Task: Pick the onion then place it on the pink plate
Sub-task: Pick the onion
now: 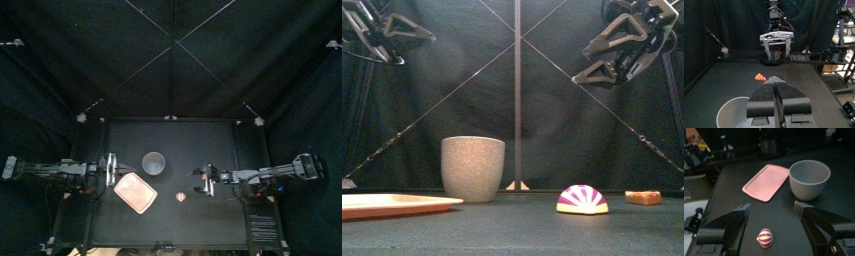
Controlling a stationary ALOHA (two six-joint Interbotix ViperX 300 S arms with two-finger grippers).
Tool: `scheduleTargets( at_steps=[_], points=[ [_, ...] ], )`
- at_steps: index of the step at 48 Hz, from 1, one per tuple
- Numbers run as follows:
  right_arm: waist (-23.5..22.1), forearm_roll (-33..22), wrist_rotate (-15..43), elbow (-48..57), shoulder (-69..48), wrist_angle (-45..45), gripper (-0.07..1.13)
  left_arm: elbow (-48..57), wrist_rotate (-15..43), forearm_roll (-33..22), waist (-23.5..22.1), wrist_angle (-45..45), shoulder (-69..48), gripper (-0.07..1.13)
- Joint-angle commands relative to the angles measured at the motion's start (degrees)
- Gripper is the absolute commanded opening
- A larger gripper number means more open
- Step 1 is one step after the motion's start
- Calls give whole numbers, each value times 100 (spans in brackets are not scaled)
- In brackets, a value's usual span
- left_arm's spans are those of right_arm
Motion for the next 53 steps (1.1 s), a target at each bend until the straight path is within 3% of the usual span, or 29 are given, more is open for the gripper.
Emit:
scheduleTargets(
  at_steps=[1, 27, 53],
  points=[
    [149, -9, 0, -316, 334, 396, 101, -105, 0, 0, 26, -62, 18, 30],
    [158, -105, -18, -1784, 2593, 2953, 101, -9, 0, -9, 35, -62, 9, 30],
    [176, -123, 0, -2197, 3313, 3041, 100, 114, 0, -9, 70, -70, 0, 30]
  ],
)
